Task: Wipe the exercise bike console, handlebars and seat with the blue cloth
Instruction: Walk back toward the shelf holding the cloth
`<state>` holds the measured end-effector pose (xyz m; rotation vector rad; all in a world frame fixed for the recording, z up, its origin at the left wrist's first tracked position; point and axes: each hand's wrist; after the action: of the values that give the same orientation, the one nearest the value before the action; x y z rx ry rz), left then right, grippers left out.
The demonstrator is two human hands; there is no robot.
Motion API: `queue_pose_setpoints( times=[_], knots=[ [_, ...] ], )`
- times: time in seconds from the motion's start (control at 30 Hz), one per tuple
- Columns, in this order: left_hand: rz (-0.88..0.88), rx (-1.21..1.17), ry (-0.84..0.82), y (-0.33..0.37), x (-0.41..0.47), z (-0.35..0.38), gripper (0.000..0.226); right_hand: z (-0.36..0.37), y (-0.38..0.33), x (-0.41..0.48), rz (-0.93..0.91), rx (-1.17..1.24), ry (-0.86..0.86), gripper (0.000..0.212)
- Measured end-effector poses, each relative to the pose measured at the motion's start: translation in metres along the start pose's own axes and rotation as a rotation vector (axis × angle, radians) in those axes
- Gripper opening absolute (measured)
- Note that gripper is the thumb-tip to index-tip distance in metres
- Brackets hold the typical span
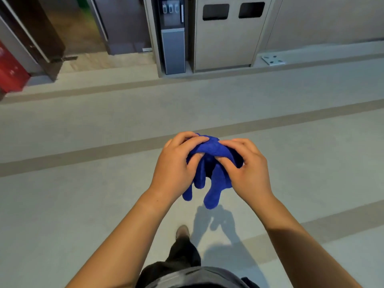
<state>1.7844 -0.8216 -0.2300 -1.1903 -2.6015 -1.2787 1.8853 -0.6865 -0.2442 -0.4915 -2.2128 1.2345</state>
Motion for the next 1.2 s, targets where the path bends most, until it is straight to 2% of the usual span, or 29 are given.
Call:
queue_pose_setpoints(
  times=[0.2,0.43,0.8,0.97,1.2],
  knots=[
    [0.087,0.021,-0.049,-0.035,0.173,0.021,0.026,0.001,0.035,0.159,0.019,0.007,0.067,0.027],
    [0.163,0.012,-0.136,-0.054,0.361,0.098,0.028,-0.017,0.115,0.319,0.045,-0.041,0.219,0.026],
    [0.207,0.013,-0.109,-0.052,0.669,0.216,0.033,-0.095,0.238,0.621,0.004,-0.093,0.175,0.035],
    [0.158,-0.015,-0.073,-0.063,0.792,0.26,0.036,-0.107,0.282,0.75,-0.027,-0.106,0.18,0.034],
    [0.151,-0.096,-0.048,-0.113,0.986,0.324,0.039,-0.104,0.357,0.945,-0.005,-0.069,0.191,0.028]
  ],
)
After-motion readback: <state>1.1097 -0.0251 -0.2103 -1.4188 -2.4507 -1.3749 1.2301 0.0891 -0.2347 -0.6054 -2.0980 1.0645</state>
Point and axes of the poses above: each hand's wrist, its own x-axis towards the middle knuckle, its own z-axis out of the palm, y = z × x, and after that the axes turned 3 degrees about x, right-handed
